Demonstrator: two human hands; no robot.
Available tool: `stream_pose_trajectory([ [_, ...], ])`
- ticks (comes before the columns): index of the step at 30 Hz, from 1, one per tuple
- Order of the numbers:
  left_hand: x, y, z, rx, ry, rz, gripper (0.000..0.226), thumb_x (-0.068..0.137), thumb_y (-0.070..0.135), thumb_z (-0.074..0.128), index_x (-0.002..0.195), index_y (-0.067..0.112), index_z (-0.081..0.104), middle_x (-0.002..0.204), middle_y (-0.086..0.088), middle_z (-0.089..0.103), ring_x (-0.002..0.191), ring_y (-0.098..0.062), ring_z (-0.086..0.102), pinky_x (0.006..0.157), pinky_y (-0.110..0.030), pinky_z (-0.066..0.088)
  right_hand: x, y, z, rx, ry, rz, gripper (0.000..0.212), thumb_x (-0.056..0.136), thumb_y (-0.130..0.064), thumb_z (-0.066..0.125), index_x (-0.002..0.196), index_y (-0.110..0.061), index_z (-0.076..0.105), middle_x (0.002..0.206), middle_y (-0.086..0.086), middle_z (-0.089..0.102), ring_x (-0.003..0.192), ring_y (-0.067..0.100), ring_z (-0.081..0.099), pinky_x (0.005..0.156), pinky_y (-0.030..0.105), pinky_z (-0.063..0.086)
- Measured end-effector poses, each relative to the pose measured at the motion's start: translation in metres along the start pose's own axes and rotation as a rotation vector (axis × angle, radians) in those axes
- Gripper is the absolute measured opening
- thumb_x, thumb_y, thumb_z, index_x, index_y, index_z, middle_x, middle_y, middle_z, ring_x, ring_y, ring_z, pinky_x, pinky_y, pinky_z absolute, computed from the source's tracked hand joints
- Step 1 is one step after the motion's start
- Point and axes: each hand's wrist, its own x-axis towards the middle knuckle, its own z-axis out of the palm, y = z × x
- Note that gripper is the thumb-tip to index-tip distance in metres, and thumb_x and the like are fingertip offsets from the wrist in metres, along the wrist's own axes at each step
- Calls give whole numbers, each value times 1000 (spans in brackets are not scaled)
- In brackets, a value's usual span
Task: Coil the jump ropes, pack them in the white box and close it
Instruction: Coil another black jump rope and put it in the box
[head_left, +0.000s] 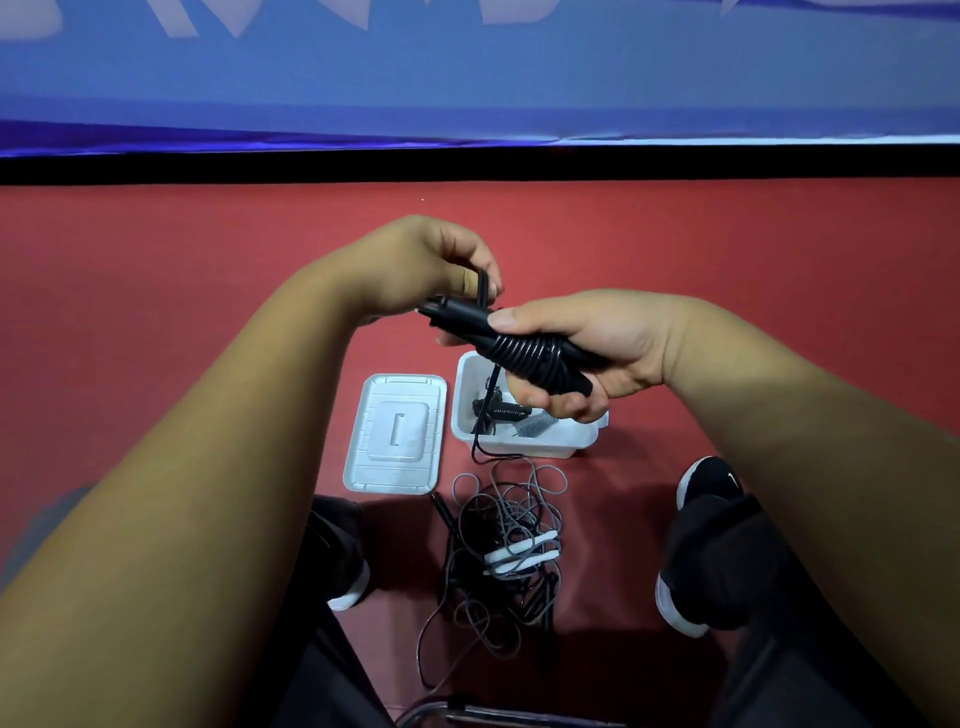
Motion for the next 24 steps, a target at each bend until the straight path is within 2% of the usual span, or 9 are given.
stream_pose_trajectory([
  [1,2,-1,0,-11,9,0,17,92,1,71,95,16,78,100,-14,78,92,-34,74,87,-42,61,1,1,0,-30,13,25,76,99,-55,52,152,-3,41,73,8,60,47,15,52,41,19,35],
  [2,4,-1,-1,-12,10,5,18,91,1,73,93,17,79,103,-12,79,102,-34,74,97,-46,59,2,2,0,-52,30,45,72,98,-55,54,149,-6,45,74,8,60,49,15,52,41,20,35],
  [4,5,0,0,11,16,3,21,89,-2,74,92,18,80,103,-8,79,108,-30,73,103,-43,57,4,3,0,-70,72,73,72,94,-55,58,151,-13,47,75,9,59,51,17,53,41,20,35],
  [7,2,9,-1,56,35,8,19,86,0,79,93,17,81,95,-6,80,91,-15,73,90,-27,58,7,6,-4,-75,122,108,76,91,-56,64,151,-12,46,76,8,60,55,19,54,41,21,38],
  [10,0,18,-2,103,66,6,20,84,-1,80,90,18,81,85,0,79,79,-5,71,75,-13,51,10,7,-7,-105,202,156,67,97,-58,63,147,-14,54,75,5,61,58,18,55,42,21,40],
  [15,-3,24,-2,207,79,0,22,85,1,80,90,22,82,85,6,79,82,-6,75,76,-12,53,18,9,-11,-158,401,185,65,97,-61,64,139,-12,60,75,1,64,57,14,59,41,20,43],
  [18,-3,23,-2,320,85,30,25,86,4,80,98,27,84,91,7,78,82,-3,72,79,-14,54,22,11,-16,-110,498,174,49,98,-61,64,124,-20,63,74,1,63,54,13,57,43,20,43],
  [21,-4,20,-2,360,86,14,31,84,3,81,102,28,83,90,10,79,85,-2,73,82,-17,55,26,13,-19,-40,597,121,41,99,-56,65,121,-21,62,76,3,62,55,12,56,49,21,46],
  [24,-3,18,0,369,112,-41,29,79,7,88,98,28,82,85,11,78,81,-6,73,76,-17,55,29,13,-21,64,630,38,29,101,-47,67,113,-22,57,80,6,60,59,14,57,54,23,47],
])
